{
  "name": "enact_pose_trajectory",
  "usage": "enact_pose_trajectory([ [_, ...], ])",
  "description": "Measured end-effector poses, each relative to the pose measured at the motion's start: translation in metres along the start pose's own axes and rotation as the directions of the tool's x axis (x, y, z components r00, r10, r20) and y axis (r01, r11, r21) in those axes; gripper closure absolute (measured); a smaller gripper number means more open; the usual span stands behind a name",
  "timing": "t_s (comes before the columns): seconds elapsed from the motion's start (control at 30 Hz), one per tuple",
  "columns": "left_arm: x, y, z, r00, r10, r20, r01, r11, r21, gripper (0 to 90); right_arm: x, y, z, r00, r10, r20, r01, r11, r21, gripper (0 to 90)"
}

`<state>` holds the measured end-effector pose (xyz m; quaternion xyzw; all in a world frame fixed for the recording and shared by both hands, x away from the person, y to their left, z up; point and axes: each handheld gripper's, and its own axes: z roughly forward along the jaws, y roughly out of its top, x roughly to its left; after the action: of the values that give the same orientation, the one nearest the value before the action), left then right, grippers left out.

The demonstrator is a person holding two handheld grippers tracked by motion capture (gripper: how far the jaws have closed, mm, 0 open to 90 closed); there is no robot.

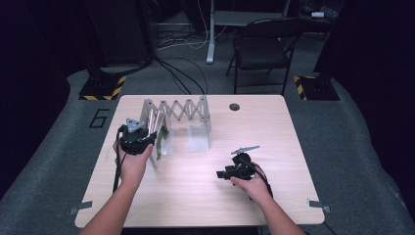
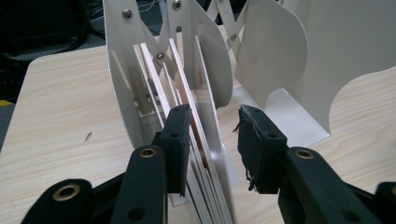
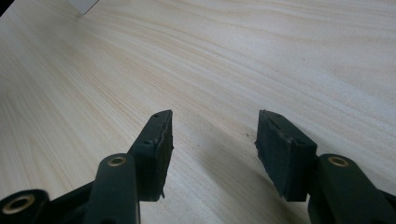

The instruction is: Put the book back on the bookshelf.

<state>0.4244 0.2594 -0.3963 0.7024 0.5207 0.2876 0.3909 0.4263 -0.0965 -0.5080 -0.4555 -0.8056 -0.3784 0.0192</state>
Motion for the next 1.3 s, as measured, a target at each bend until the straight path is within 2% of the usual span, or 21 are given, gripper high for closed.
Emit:
enact_pose_trajectory([
  [0.13,-0.002,0.001,-0.004,0.9999,0.002,0.014,-0.002,1.0,-0.004,63.5,0.0,0.0,0.0,1.0,0.0,0.001,0.0,1.0,0.0,45.8],
  [0.47,-0.006,0.004,-0.013,0.9969,0.02,0.076,-0.023,0.9991,0.036,59.7,0.0,0.0,0.0,1.0,-0.003,0.002,0.003,1.0,-0.001,45.7],
  [0.6,-0.008,0.001,-0.017,0.9962,0.021,0.084,-0.024,0.9991,0.035,56.3,0.0,0.0,-0.001,1.0,-0.003,0.002,0.003,1.0,-0.001,45.7],
  [0.87,-0.009,-0.005,-0.03,0.9911,0.049,0.123,-0.055,0.9975,0.044,48.3,0.0,0.0,0.0,0.9998,-0.018,0.005,0.018,1.0,-0.009,45.7],
  [0.9,-0.009,-0.006,-0.032,0.9899,0.051,0.132,-0.058,0.9972,0.046,47.2,0.001,0.0,-0.001,1.0,-0.007,0.006,0.007,1.0,0.0,45.7],
  [1.03,-0.008,-0.014,-0.038,0.9873,0.05,0.15,-0.056,0.9978,0.036,43.5,0.001,0.0,0.0,0.9998,-0.016,0.008,0.016,1.0,-0.006,45.6],
  [1.17,-0.007,-0.019,-0.041,0.9786,0.052,0.199,-0.063,0.9969,0.047,40.2,0.001,0.0,0.0,1.0,-0.006,0.008,0.006,1.0,0.002,45.6],
  [1.2,-0.007,-0.022,-0.043,0.9726,0.073,0.221,-0.087,0.9948,0.053,38.6,0.0,0.0,0.0,0.9998,-0.018,0.008,0.018,1.0,-0.006,45.5],
  [1.23,-0.007,-0.022,-0.043,0.9726,0.073,0.221,-0.087,0.9948,0.053,38.0,0.0,0.0,0.0,0.9998,-0.018,0.008,0.018,1.0,-0.006,45.5],
  [1.27,-0.009,-0.027,-0.045,0.9659,0.09,0.243,-0.104,0.9934,0.048,37.6,0.0,0.0,0.0,0.9998,-0.018,0.008,0.018,1.0,-0.007,45.5],
  [1.3,-0.009,-0.027,-0.045,0.9659,0.09,0.243,-0.104,0.9934,0.048,37.5,0.0,0.0,0.0,0.9998,-0.018,0.008,0.018,1.0,-0.007,45.5],
])
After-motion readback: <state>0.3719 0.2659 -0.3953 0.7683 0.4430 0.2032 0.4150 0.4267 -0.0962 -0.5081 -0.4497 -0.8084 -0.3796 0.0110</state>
